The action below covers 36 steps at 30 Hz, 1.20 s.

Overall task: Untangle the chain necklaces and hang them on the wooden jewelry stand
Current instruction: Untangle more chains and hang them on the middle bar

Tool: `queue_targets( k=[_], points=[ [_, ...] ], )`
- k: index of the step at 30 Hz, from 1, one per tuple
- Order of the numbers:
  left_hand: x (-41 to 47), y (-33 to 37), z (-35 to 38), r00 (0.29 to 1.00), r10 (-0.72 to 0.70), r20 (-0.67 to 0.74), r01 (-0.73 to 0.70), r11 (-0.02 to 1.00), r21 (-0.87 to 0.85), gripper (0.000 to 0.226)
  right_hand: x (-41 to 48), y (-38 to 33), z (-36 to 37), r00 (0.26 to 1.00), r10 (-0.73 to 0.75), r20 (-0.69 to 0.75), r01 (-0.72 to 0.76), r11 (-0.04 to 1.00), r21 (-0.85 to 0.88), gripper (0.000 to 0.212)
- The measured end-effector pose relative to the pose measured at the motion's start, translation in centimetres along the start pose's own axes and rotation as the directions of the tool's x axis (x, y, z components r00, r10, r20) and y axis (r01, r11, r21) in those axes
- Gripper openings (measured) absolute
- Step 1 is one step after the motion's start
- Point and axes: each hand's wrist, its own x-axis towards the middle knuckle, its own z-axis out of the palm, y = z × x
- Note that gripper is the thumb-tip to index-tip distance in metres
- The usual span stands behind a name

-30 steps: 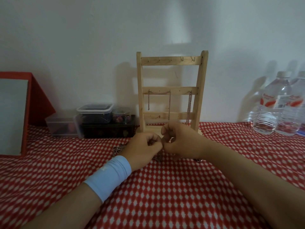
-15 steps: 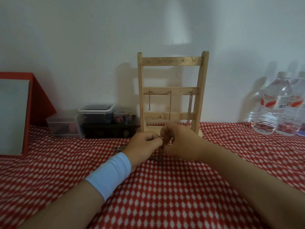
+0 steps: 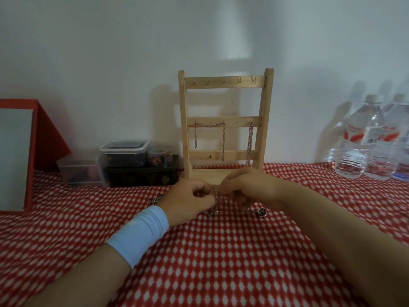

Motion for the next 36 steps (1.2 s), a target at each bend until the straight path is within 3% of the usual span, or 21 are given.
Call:
queue_targets(
  k=[3,5,7,9,11,13,17,21,24,26,28,32,36],
  points=[
    [0.1,0.1,0.0,0.999,0.028,-0.033,-0.027,0.999,0.045,0.019,0.3,0.6,-0.1,0.977,0.065,0.203,-0.084,0.993,0.087,0.025],
    [0.2,0.6,0.1,0.992,0.042,-0.120,-0.039,0.999,0.028,0.018,0.4,0.8,0.1,0.968,0.036,0.250,-0.064,0.992,0.104,0.021],
    [0.2,1.2,0.2,0.990,-0.036,-0.137,0.013,0.986,-0.164,0.021,0.5,0.6,0.1,0.976,-0.032,0.214,0.015,0.997,0.080,0.020],
    [0.1,1.5,0.5,0.987,-0.160,-0.022,0.137,0.899,-0.415,0.026,0.3,0.2,-0.2,0.983,-0.095,0.158,0.098,0.995,-0.011,0.025],
    [0.1,1.3,0.7,0.973,-0.218,0.079,0.227,0.837,-0.498,0.028,0.1,0.0,-0.5,0.988,-0.135,0.071,0.143,0.982,-0.125,0.026],
    [0.7,1.0,0.6,0.957,-0.279,0.076,0.280,0.830,-0.483,0.030,0.0,-0.1,-0.7,0.984,-0.173,-0.052,0.161,0.970,-0.183,0.021],
    [0.1,1.2,0.0,0.959,-0.245,0.144,0.284,0.847,-0.450,0.023,0.0,0.0,-0.9,0.988,-0.156,-0.018,0.156,0.966,0.204,0.022],
    [0.0,-0.4,-0.9,0.943,-0.247,0.223,0.297,0.927,-0.229,0.029,0.3,0.3,-1.6,0.998,-0.050,0.040,0.018,0.823,0.568,0.026],
    [0.9,-2.1,-1.0,0.957,-0.252,0.145,0.291,0.837,-0.464,0.040,0.2,0.7,-1.9,0.996,-0.053,0.068,0.018,0.898,0.440,0.028],
    [1.1,-1.5,-1.3,0.963,-0.251,0.098,0.257,0.745,-0.615,0.032,0.2,0.8,-1.5,0.994,-0.104,0.046,0.078,0.920,0.383,0.030],
    [1.0,-1.3,-1.0,0.969,-0.227,0.094,0.234,0.741,-0.630,0.026,0.2,0.7,-1.1,0.988,-0.152,0.000,0.135,0.874,0.467,0.033],
    [0.9,-1.4,-0.4,0.974,-0.222,0.043,0.199,0.752,-0.628,0.023,0.0,0.4,-1.0,0.976,-0.213,0.054,0.114,0.700,0.705,0.042],
    [1.0,-1.4,0.0,0.969,-0.238,-0.069,0.156,0.803,-0.576,0.021,0.1,0.4,-0.5,0.994,-0.102,0.035,0.048,0.710,0.702,0.020]
  ],
)
